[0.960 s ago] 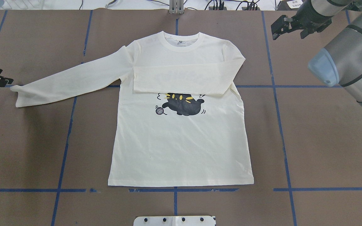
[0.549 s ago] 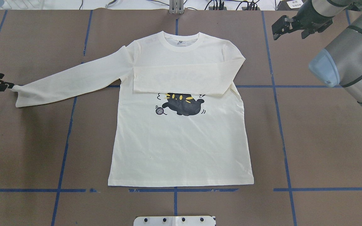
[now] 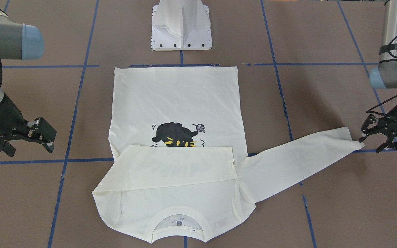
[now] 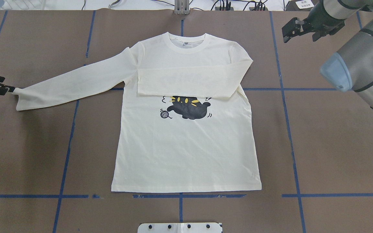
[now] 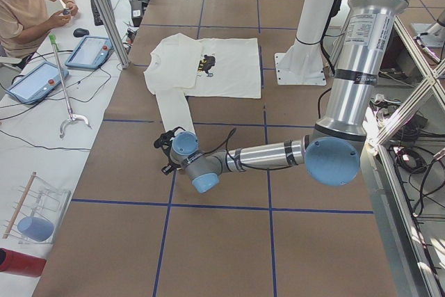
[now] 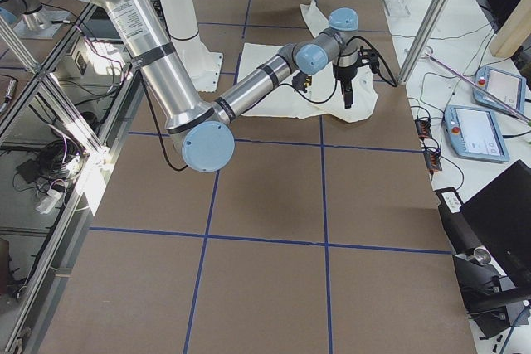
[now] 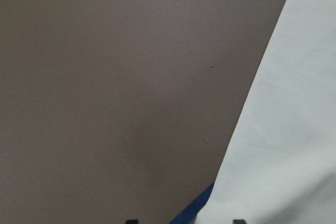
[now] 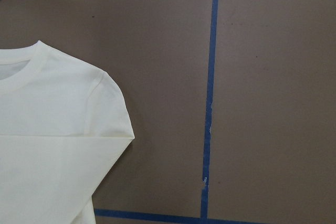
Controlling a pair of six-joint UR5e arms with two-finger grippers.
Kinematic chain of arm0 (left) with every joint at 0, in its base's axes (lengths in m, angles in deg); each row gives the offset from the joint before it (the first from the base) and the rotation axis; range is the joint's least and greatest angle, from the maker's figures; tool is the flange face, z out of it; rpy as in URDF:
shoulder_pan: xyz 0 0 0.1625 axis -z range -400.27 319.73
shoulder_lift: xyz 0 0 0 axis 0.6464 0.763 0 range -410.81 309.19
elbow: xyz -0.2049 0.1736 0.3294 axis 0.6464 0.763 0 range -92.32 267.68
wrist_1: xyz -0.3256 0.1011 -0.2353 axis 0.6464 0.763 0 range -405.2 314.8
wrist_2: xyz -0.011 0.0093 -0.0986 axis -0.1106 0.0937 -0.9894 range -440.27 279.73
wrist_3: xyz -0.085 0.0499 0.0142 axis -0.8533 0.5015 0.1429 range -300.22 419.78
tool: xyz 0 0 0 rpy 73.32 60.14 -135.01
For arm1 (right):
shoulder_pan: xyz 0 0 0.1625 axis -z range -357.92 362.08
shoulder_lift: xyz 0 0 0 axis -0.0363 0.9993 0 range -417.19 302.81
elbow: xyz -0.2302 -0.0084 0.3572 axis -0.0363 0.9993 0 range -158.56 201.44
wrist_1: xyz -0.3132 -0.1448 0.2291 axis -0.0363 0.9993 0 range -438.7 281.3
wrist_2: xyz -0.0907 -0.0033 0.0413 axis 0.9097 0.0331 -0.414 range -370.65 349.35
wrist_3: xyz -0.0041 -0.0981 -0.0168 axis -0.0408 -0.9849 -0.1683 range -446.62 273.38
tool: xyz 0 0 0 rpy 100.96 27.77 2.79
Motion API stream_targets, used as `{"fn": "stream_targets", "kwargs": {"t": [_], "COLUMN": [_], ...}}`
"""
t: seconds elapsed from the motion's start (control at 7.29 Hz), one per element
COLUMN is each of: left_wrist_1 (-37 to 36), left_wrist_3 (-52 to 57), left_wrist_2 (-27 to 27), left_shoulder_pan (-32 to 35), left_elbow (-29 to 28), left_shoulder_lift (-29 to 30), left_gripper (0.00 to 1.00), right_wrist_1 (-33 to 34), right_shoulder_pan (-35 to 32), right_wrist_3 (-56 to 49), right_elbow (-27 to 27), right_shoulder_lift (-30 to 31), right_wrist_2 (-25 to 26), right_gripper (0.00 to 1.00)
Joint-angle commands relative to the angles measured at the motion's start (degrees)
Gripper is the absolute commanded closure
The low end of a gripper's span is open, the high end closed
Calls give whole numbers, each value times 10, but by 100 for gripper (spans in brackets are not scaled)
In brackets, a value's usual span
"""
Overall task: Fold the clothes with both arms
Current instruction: 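Grasp the cuff of the other sleeve with the left gripper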
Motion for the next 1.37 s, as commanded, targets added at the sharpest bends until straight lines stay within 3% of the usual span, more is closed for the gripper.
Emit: {"fn": "stream_targets", "kwargs": {"t": [0.0, 1.23], "left_wrist_1": [2, 17], "left_wrist_3": [0, -1], "left_wrist_2": [0, 1], "left_shoulder_pan": [-2, -18], "left_elbow": [-1, -8], "left_shoulder_lift": [0, 0], "left_gripper": [32, 36], "right_wrist_1": [0, 2], "right_shoulder_pan": [0, 0], "right_wrist_3": [0, 2], "right_elbow": [0, -3], "right_shoulder_lift": [0, 6], "right_wrist_2": [0, 2], "right_gripper": [0, 0]}}
